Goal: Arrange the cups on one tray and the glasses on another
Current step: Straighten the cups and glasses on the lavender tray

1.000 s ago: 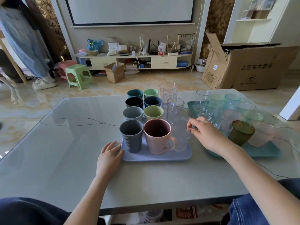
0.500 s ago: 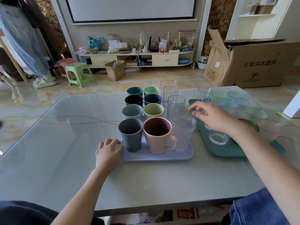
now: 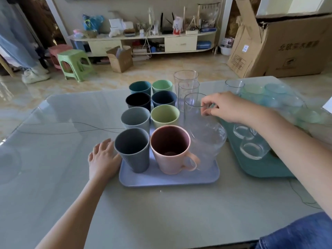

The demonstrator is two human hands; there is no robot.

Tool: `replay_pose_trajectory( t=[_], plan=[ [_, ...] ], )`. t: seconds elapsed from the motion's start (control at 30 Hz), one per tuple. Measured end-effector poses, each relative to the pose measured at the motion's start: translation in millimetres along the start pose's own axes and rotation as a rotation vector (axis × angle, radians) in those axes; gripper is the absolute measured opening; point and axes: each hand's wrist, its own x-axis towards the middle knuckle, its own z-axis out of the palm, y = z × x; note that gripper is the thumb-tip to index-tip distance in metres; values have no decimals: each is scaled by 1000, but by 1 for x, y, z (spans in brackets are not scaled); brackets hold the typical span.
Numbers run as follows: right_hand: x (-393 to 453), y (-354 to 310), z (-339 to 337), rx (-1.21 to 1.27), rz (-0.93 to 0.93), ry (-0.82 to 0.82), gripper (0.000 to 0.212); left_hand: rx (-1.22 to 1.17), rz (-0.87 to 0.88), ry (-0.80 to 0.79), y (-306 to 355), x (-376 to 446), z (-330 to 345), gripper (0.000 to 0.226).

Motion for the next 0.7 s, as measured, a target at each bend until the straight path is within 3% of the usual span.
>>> replay_pose_trajectory(
  t=[0.17,0.7],
  plan=[
    [-1,2,2,-15,13,10,7,-18,1,-6,0,0,-1,68],
    [-6,-2,0,-2,55,36,6,-8,-4,-9,-1,-2,1,67]
  ],
)
